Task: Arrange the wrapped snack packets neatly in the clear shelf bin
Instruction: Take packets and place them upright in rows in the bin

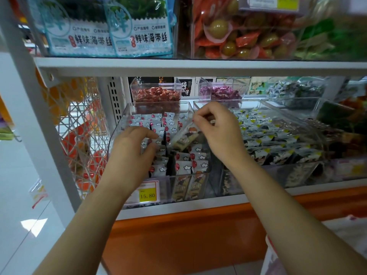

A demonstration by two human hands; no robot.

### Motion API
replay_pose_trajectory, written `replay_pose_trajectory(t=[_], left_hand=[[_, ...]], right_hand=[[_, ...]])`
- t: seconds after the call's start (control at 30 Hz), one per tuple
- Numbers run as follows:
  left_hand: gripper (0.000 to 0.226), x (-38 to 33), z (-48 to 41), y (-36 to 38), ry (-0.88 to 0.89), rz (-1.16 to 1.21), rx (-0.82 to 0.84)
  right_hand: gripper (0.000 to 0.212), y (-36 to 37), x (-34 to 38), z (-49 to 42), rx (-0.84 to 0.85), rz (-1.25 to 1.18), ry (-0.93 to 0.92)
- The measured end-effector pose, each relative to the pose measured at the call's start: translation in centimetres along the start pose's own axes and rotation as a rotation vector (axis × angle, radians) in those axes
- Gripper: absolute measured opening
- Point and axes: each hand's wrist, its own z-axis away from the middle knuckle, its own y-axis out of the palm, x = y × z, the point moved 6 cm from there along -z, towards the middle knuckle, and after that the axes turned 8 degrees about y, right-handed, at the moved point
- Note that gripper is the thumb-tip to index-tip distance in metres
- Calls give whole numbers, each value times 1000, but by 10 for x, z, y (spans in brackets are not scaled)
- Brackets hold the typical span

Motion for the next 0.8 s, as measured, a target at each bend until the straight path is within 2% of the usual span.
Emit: replay_pose_trajectory(t=[0.1, 0.17, 0.3, 0.37, 0.53, 0.73, 0.8], left_hand=[[31, -4, 1, 3, -37, 105, -4], [32, -6, 4, 8, -87, 221, 12], [17, -6, 6, 18, -206, 537, 54], [19, -2, 7, 20, -278, 652, 53], [17, 7, 10, 20, -415, 877, -32], [21, 8, 10, 20, -539, 1178, -111], [18, 8, 10, 23, -588, 1283, -120]], right_hand=[[10, -19, -6, 4, -128, -142, 72], [12, -23, -16, 7, -121, -320, 194], [15, -19, -29, 17, -49, -641, 408], [13, -17, -31, 20, -30, -686, 449], [11, -16, -35, 24, 18, -626, 485], [9, -1, -43, 29, 71, -1066, 783], [8, 2, -43, 30, 87, -1132, 816]])
